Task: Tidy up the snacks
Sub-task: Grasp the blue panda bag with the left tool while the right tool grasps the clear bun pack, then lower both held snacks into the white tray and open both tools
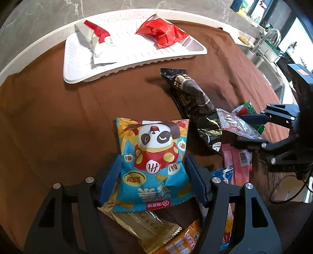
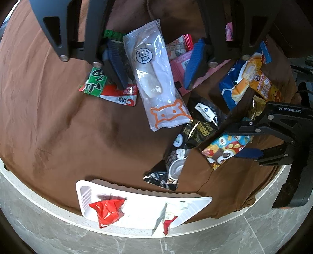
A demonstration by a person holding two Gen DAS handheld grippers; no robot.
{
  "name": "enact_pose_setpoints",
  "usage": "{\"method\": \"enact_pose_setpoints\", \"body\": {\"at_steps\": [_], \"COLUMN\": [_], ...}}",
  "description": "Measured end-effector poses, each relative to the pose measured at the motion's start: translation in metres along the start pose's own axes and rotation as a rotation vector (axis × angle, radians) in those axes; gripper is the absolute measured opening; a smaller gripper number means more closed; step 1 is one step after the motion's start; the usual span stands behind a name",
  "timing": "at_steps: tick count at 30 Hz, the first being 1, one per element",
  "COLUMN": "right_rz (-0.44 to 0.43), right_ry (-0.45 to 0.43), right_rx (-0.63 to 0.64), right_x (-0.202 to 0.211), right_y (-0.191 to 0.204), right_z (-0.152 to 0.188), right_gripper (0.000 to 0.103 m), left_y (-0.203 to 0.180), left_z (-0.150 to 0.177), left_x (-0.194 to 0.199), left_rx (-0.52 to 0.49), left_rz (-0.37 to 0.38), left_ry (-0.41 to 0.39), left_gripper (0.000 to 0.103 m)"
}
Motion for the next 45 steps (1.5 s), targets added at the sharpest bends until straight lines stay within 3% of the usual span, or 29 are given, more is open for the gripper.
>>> {"method": "enact_pose_setpoints", "body": {"at_steps": [2, 8, 16, 17, 25, 31, 40, 45], "right_rz": [-0.003, -0.026, -0.167, -0.192, -0.283, -0.298, -0.296, -0.288], "right_ry": [0.003, -0.001, -0.106, -0.125, -0.214, -0.250, -0.284, -0.277], "right_rx": [-0.018, -0.052, -0.210, -0.233, -0.314, -0.338, -0.354, -0.349], "right_x": [0.000, 0.005, 0.034, 0.038, 0.058, 0.060, 0.053, 0.037], "right_y": [-0.005, -0.014, -0.036, -0.039, -0.053, -0.067, -0.089, -0.098], "right_z": [0.000, -0.001, -0.011, -0.013, -0.040, -0.063, -0.111, -0.139], "right_gripper": [0.033, 0.022, 0.021, 0.021, 0.021, 0.021, 0.022, 0.022], "left_y": [0.004, 0.015, 0.026, 0.027, 0.034, 0.042, 0.069, 0.086], "left_z": [0.000, -0.006, -0.014, -0.016, -0.036, -0.062, -0.131, -0.168], "left_x": [-0.003, -0.004, 0.008, 0.012, 0.030, 0.043, 0.054, 0.044], "left_rx": [0.013, 0.094, 0.170, 0.181, 0.233, 0.277, 0.382, 0.439], "left_rz": [0.011, 0.077, 0.176, 0.191, 0.266, 0.324, 0.371, 0.356], "left_ry": [0.004, 0.002, 0.002, -0.003, -0.030, -0.072, -0.169, -0.208], "left_gripper": [0.066, 0.060, 0.042, 0.035, 0.033, 0.033, 0.033, 0.033]}}
Point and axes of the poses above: each gripper's, at about its wrist camera, not at the fingertips, and x roughly against the way its jaws point, y to its left, z to its underside, the point moved 4 cm from there along -x, roughly the way its jaws point, and after that the axes turned 15 degrees about x, right-handed, at the moved point
